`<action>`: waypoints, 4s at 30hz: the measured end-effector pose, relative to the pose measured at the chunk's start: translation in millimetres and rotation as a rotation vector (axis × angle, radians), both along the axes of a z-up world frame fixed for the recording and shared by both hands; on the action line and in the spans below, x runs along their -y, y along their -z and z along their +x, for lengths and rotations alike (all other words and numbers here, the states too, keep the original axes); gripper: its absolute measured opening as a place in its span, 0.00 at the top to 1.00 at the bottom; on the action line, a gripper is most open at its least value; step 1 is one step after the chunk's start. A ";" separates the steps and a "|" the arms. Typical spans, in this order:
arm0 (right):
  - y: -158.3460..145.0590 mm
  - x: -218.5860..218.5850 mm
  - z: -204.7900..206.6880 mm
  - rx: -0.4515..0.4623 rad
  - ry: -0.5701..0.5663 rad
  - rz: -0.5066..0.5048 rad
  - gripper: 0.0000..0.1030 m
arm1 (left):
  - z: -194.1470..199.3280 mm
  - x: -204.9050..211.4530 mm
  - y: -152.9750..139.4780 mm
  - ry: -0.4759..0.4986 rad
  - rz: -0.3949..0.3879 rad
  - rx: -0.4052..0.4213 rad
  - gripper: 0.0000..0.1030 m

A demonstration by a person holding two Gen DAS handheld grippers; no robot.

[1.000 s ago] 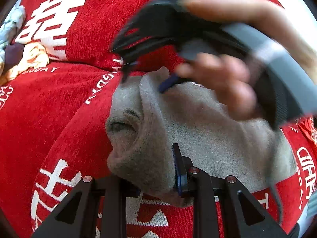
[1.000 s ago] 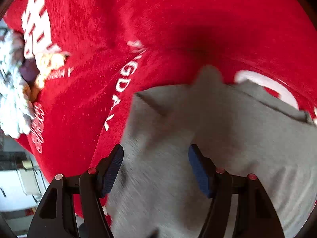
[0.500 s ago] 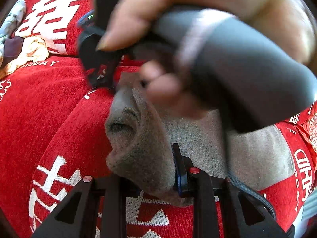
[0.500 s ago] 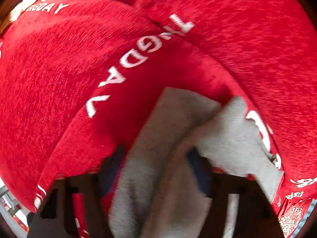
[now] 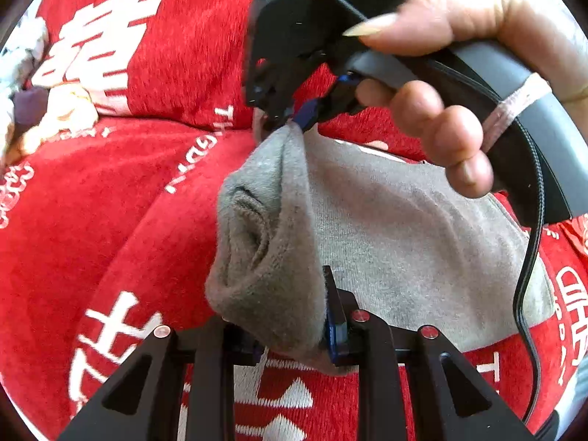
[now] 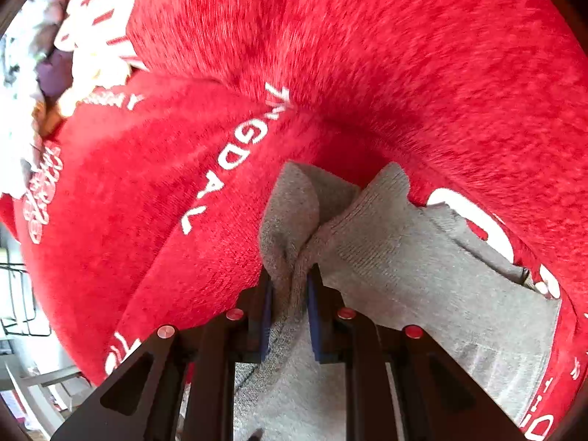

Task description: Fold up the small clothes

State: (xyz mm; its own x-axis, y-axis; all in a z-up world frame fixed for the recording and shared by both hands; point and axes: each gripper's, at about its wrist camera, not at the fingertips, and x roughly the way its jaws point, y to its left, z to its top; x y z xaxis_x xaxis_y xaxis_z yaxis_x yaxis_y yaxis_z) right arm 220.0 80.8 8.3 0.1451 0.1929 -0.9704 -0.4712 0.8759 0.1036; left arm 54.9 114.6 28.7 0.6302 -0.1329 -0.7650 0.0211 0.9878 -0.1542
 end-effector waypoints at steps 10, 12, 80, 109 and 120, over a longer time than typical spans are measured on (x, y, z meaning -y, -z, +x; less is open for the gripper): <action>-40.0 68.2 8.8 0.017 0.035 0.177 0.83 | -27.3 72.3 -38.7 0.007 0.232 0.094 0.75; -44.3 81.4 8.2 0.021 0.038 0.204 0.83 | -28.2 85.9 -43.6 0.021 0.245 0.094 0.75; -10.9 445.1 -56.2 0.081 0.391 0.622 0.38 | -57.8 308.8 -49.8 0.417 0.346 0.090 0.13; -16.8 387.4 -183.4 0.180 0.339 0.471 0.40 | 1.3 139.0 -25.1 0.063 -0.005 -0.147 0.12; 9.5 394.6 -198.9 0.177 0.395 0.378 0.94 | -3.8 146.9 -5.7 0.090 0.090 -0.169 0.12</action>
